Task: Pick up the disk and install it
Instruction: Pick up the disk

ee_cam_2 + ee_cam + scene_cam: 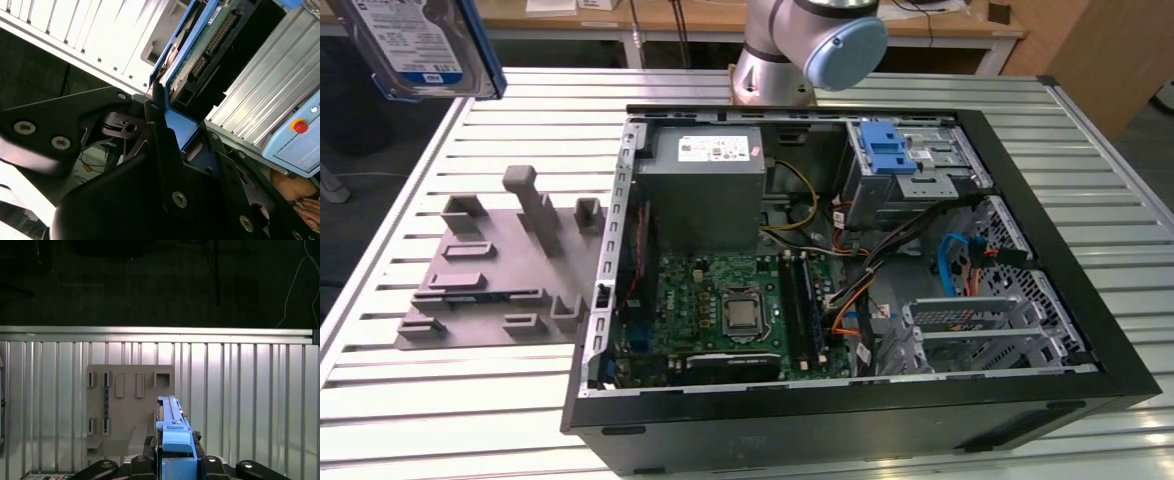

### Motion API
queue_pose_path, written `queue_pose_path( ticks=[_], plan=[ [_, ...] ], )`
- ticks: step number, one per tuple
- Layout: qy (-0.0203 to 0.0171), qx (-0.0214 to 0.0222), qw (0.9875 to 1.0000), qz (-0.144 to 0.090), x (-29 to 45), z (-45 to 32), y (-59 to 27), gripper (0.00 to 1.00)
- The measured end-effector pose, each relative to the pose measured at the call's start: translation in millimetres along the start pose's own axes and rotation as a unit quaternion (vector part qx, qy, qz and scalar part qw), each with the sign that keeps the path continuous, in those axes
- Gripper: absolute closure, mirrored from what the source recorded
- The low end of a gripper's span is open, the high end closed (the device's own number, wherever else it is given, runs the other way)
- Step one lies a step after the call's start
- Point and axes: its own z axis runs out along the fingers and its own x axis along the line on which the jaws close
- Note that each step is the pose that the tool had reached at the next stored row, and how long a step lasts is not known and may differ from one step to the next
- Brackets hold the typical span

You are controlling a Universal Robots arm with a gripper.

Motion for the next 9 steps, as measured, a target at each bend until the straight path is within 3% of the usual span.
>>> queue_pose_path(
  ticks=[9],
  plan=[
    [0.0000,-0.0016,1.0000,0.000,-0.1,0.1,-22.7,0.64]
  ],
)
